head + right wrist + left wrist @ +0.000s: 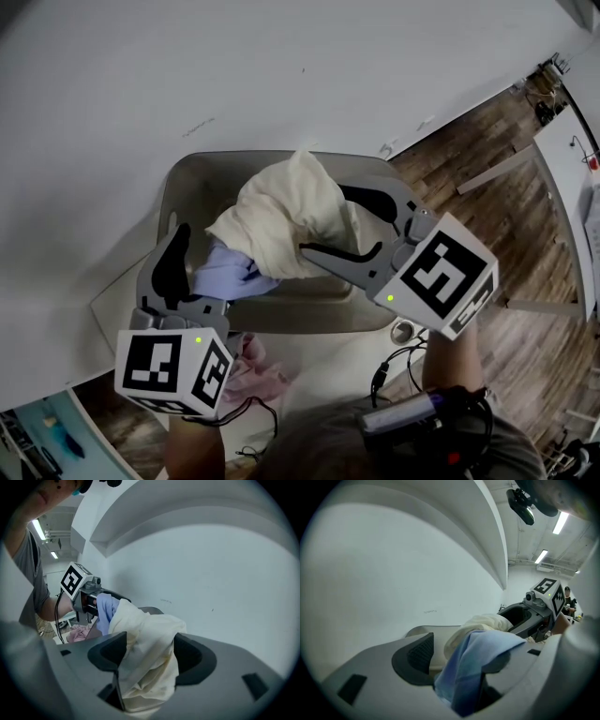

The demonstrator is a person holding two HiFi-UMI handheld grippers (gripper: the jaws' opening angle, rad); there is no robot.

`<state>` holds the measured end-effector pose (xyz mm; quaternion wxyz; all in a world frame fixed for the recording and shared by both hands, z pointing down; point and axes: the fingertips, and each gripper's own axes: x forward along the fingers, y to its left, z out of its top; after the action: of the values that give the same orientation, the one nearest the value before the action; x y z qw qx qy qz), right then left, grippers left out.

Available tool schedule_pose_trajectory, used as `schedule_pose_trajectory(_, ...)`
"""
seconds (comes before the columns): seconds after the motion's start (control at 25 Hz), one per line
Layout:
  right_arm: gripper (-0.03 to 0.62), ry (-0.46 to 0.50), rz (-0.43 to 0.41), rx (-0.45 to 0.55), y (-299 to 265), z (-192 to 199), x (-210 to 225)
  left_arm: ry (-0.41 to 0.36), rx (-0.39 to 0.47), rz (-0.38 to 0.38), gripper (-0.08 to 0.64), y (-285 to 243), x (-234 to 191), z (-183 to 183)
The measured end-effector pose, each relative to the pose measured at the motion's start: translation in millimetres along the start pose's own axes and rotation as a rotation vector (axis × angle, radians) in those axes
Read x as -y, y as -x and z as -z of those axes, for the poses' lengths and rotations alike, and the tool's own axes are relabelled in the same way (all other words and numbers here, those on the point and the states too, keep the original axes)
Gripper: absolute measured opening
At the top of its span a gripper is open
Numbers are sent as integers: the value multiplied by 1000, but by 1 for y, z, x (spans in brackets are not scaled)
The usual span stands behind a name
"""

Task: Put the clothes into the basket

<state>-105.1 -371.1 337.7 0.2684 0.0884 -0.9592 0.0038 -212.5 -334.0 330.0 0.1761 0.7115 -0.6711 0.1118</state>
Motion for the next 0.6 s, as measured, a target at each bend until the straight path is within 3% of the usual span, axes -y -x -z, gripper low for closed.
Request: schedule_pose_trajectory(0.6,322,44,45,87,38,-26,-21,-43,-27,11,245,38,24,4)
